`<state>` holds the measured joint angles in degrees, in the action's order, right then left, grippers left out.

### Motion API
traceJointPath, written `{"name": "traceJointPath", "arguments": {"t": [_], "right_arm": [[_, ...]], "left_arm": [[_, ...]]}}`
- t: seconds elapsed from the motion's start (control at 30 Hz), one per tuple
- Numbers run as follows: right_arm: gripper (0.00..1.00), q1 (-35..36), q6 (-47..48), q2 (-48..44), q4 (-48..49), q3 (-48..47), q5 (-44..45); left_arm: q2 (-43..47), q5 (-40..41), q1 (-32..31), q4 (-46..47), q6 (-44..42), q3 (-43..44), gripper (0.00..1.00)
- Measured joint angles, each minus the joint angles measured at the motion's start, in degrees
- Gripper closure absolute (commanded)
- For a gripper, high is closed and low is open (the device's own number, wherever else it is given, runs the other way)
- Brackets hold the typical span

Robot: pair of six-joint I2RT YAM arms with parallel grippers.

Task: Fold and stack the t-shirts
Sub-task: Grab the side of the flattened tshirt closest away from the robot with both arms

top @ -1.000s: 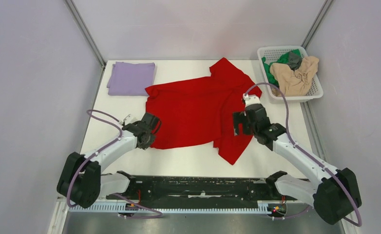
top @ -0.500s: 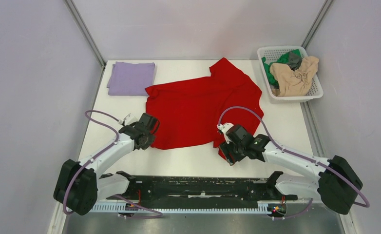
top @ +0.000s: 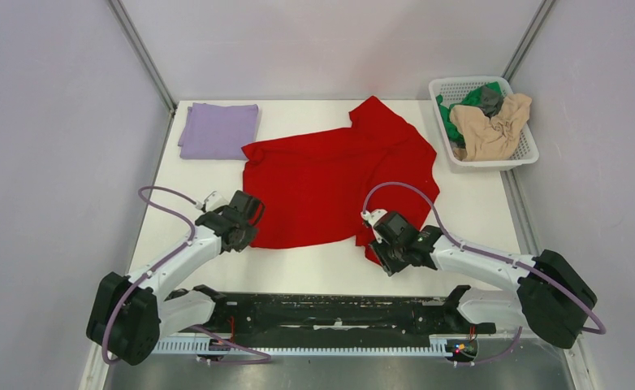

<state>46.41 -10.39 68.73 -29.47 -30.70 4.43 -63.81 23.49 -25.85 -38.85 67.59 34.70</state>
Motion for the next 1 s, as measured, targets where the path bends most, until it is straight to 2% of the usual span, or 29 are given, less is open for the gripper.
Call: {"name": "traceJointPath", "arguments": {"t": [0.1,0.13,0.3,0.6,0.77,1.0], "right_arm": [[0.89,0.15,-0.81,-0.02,0.74,0.2,0.24],[1.0,0.22,-1.29,-0.07,0.83,0.2,0.28],[1.0,0.33,-3.39,-1.86,-1.81,0.52,1.51],[1.0,0.33,-5.79,-13.35,-21.64,2.64,-0.13],[1.0,0.9,-6.12,-15.98,-29.42,1.81,-1.84],[1.0,1.11,-5.29,-17.53,-37.62,-3.21,-3.08]], "left_arm": [[0.35,0.0,0.0,-0.07,0.02,-0.46,0.98],[0.37,0.0,0.0,-0.09,0.02,-0.5,0.98],[1.99,-0.15,0.0,-1.97,0.02,-0.63,0.98],[12.07,-1.27,0.0,-14.93,0.2,-1.25,0.98],[18.88,-3.52,0.0,-19.58,0.26,-3.17,0.98],[19.93,-4.44,0.0,-22.32,0.31,-3.26,0.98]]}}
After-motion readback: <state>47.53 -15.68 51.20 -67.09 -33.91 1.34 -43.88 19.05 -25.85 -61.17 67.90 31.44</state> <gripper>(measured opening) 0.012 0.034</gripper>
